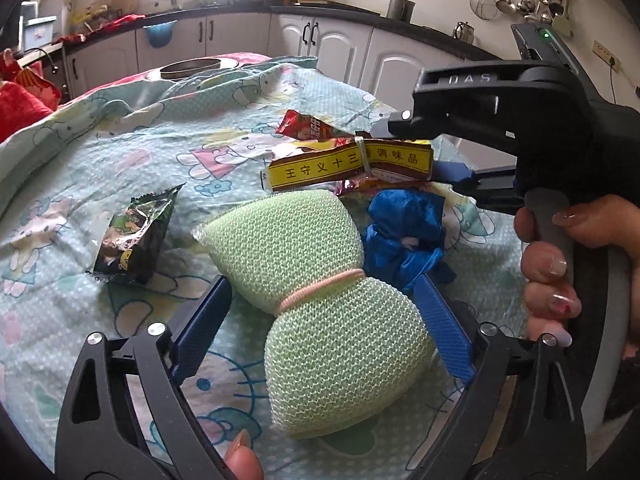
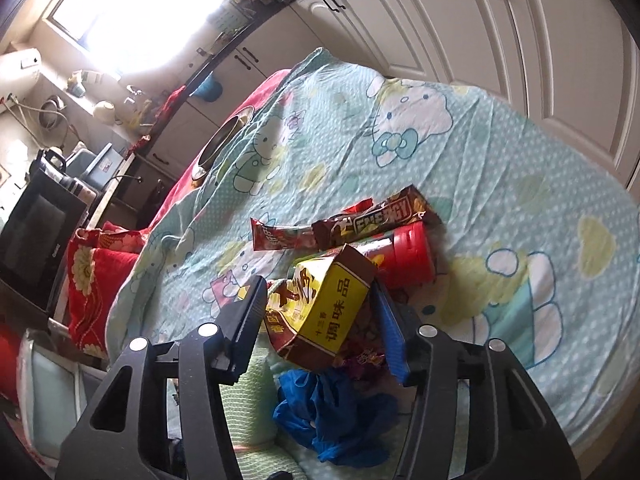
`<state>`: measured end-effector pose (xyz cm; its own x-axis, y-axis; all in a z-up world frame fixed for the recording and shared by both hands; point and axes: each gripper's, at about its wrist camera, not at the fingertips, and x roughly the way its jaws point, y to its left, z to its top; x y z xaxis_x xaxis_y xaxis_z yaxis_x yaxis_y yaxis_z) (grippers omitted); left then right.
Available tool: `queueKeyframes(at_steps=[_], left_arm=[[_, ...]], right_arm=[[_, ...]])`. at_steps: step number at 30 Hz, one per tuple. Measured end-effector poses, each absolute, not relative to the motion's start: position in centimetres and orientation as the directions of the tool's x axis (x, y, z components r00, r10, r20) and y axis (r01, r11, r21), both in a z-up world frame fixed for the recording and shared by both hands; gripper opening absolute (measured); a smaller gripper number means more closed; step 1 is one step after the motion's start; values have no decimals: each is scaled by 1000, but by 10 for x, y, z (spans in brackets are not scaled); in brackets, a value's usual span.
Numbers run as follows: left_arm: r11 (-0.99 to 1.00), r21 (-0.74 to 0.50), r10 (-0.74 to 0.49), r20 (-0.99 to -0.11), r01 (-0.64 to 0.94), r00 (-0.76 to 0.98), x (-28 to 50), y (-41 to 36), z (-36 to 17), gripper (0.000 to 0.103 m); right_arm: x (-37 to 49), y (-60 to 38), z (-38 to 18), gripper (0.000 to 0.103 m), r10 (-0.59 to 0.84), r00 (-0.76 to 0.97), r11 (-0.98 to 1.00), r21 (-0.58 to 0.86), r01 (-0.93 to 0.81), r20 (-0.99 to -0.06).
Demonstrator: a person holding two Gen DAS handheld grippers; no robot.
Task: Collect trash
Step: 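Close the left gripper on the green mesh scrubber while the right gripper grasps the yellow seasoning box, then carry the green scrubber and yellow box over the yellow bin with both grippers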
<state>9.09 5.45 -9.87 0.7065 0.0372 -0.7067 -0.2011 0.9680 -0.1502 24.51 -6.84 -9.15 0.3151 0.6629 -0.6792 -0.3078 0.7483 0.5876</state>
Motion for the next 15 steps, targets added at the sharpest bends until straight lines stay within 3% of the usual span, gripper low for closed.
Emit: queueKeyframes(at_steps=[1,4,5,6,15], left_arm=[[967,-154,34,-707,-201,706,91,55,-99,81],[967,-163,23,-709,-196,704,90,56,-99,73],[968,-165,19,-710,-192,704,89,56,-99,62],[968,-161,20,-712,-190,702,89,55,-98,59],[965,-178,15,-698,-194,716,80,60,-89,51]], right_arm=[[244,-68,-92,35,666,309,745,588,-315,-679],[242,-67,-89,34,669,310,742,583,-332,-676],[240,-67,-86,34,673,312,737,580,-346,-670],[238,-67,-83,34,675,316,735,575,-359,-666],[215,-74,-50,33,679,396,729,505,-462,-618]])
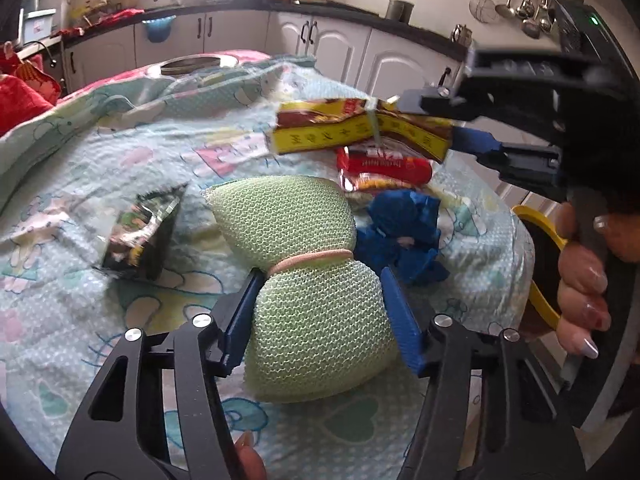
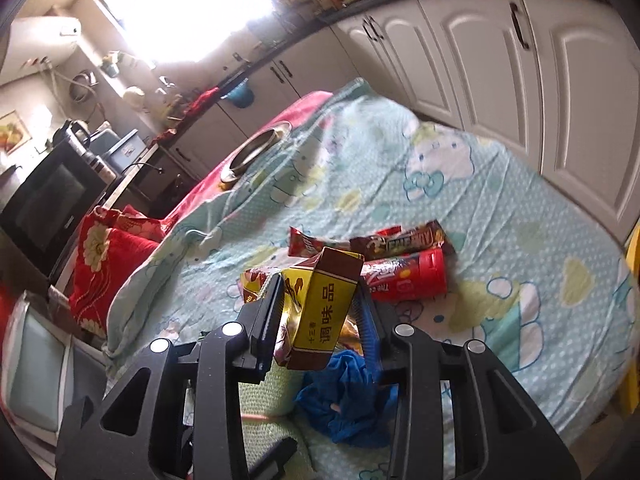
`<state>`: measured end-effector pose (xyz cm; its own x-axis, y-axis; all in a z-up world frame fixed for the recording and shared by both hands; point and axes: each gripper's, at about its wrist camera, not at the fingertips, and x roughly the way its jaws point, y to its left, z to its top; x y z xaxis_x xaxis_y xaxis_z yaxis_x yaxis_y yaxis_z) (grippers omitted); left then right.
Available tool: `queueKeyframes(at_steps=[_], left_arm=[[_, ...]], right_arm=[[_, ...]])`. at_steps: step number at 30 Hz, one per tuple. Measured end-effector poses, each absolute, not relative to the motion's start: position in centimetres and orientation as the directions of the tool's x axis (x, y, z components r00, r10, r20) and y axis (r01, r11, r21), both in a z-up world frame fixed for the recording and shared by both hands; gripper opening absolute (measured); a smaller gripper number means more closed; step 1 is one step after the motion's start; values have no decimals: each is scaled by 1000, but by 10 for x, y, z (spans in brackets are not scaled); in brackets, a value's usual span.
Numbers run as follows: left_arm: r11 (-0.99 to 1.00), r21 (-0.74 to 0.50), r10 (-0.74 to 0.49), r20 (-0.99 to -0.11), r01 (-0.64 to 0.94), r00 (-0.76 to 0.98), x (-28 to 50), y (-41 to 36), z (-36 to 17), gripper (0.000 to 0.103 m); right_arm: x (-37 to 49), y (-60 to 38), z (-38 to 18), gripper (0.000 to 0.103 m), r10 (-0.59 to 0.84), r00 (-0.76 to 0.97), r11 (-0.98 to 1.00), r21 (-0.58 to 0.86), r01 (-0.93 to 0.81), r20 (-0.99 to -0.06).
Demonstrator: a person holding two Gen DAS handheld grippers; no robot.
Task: Collect trash
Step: 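Carry the green scrubber and yellow box over the yellow bin with both grippers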
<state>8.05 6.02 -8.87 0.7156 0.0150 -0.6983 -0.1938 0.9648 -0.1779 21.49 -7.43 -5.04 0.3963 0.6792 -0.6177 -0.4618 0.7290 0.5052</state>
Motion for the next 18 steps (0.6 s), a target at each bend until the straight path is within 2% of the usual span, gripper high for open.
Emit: queueKeyframes(at_steps=[18], left_arm=[[978,-150,35,-578,-148,815,81,49,-35,49]], right_arm=[[190,-141,-3,33,641,563,767,413,-491,-521]])
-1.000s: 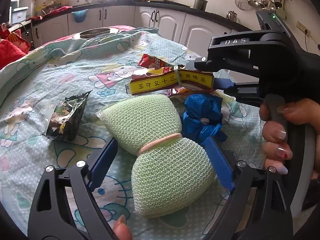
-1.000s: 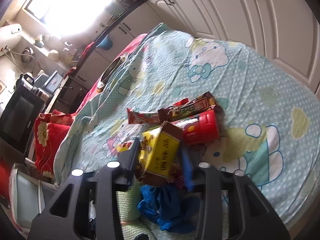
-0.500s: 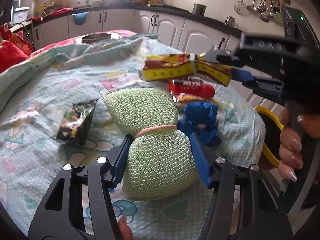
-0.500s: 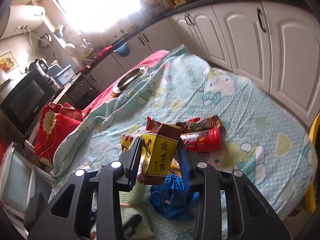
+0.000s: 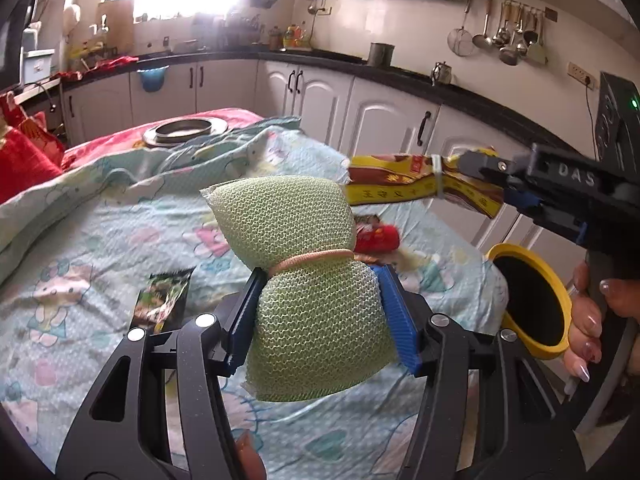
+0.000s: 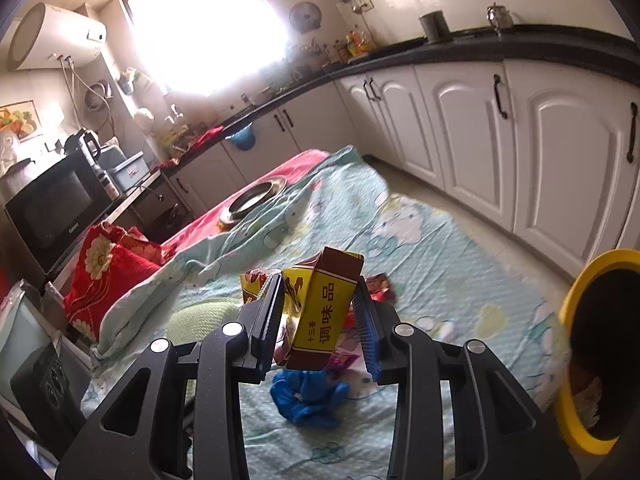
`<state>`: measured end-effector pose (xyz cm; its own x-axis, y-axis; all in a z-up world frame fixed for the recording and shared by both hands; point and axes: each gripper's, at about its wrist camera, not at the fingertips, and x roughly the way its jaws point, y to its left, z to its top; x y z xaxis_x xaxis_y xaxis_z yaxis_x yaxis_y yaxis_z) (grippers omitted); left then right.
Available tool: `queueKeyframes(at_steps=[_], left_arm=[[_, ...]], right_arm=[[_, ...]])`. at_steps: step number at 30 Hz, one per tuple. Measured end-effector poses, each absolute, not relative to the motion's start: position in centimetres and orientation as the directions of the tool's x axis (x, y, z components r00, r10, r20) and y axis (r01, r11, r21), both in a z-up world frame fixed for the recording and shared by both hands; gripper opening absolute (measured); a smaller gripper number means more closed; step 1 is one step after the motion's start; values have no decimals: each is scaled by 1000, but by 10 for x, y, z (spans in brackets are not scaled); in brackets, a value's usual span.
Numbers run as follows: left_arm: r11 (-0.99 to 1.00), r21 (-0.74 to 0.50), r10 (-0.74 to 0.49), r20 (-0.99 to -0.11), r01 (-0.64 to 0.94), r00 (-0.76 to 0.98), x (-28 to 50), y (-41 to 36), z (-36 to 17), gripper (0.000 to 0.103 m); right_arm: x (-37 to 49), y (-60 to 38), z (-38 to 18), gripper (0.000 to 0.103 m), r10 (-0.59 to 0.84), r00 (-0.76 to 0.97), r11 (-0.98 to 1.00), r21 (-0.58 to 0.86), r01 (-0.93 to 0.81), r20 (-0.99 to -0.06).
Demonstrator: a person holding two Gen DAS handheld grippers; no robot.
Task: Collect trash
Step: 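Carry the green scrubber and yellow box over the yellow bin with both grippers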
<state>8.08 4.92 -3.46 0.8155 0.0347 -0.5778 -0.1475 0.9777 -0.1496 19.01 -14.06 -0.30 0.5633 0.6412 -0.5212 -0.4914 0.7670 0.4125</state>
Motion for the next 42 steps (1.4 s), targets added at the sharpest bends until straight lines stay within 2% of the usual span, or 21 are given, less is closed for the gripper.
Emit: queueKeyframes(at_steps=[13,27,42], left_arm=[[988,-138,-10,-508,-70,861,93,20,-3,49],[993,-120,-75,-501,17,862,105,-21,4,49],[987,-115,-156,-503,113,850,120,-66,4,49]], right_arm=[[182,-194,18,33,595,642,803,383,-456,-483],[170,-251,25,33,524,705,851,327,-410,-478],[162,-321,17,33,421,774,897,342,-279,-473]])
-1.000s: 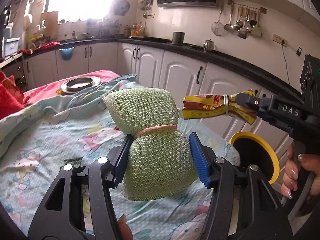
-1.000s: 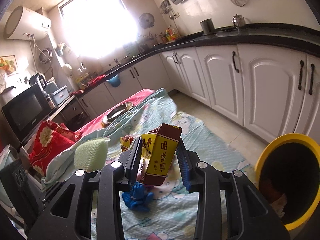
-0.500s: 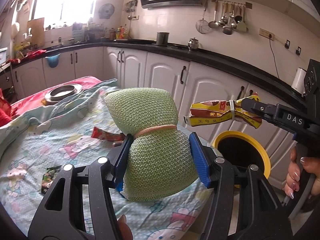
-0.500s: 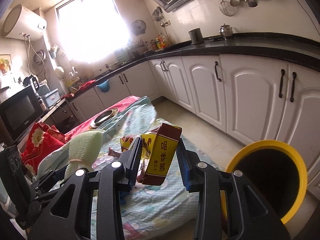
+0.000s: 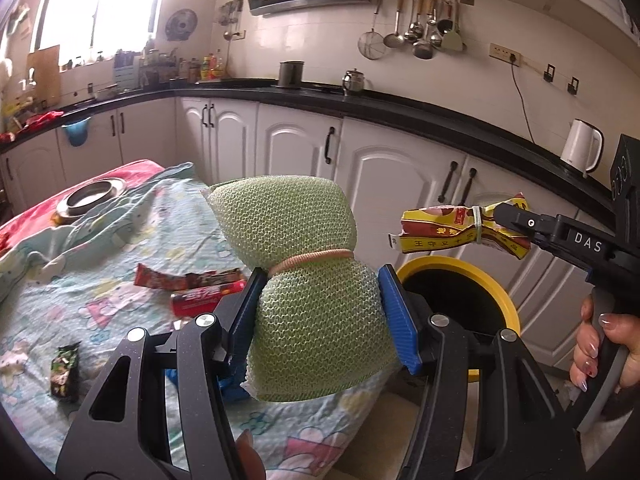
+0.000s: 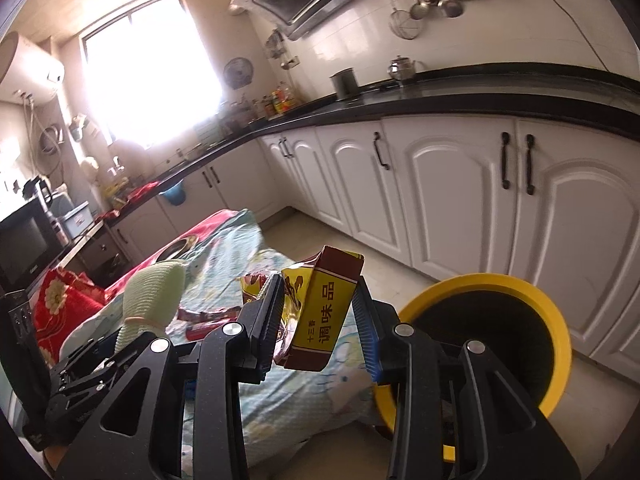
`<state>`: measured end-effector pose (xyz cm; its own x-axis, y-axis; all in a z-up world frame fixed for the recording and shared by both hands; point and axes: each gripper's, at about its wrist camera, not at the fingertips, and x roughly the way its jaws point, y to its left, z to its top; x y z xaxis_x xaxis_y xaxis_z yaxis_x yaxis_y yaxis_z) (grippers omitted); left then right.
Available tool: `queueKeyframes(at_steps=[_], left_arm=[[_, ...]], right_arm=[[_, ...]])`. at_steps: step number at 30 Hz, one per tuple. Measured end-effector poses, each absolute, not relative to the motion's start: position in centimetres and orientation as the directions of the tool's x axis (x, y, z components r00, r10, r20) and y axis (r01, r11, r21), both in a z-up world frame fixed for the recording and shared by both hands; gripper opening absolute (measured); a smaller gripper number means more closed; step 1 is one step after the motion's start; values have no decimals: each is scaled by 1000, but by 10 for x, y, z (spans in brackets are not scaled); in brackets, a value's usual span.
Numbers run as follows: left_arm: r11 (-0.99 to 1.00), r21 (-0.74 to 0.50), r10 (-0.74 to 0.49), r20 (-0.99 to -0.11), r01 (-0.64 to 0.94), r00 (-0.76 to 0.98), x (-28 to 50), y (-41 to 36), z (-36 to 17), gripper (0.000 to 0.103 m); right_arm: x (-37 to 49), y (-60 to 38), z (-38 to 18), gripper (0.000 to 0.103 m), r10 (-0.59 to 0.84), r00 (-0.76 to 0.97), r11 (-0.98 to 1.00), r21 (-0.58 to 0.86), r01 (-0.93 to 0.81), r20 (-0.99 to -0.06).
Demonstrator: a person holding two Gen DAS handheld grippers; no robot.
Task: Collect trash
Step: 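Carry the green scrubber and yellow box over the yellow bin with both grippers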
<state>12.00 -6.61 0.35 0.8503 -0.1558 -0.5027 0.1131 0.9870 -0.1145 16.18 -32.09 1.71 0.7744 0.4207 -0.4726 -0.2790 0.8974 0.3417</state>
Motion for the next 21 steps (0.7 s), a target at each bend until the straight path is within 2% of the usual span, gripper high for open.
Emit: queueKeyframes(at_steps=[21], left_arm=[[948,-112,-311,-510,297,802,153,-145,-1,49]], right_arm=[[157,-399,-10,33,236,826,946,317,-73,-513]])
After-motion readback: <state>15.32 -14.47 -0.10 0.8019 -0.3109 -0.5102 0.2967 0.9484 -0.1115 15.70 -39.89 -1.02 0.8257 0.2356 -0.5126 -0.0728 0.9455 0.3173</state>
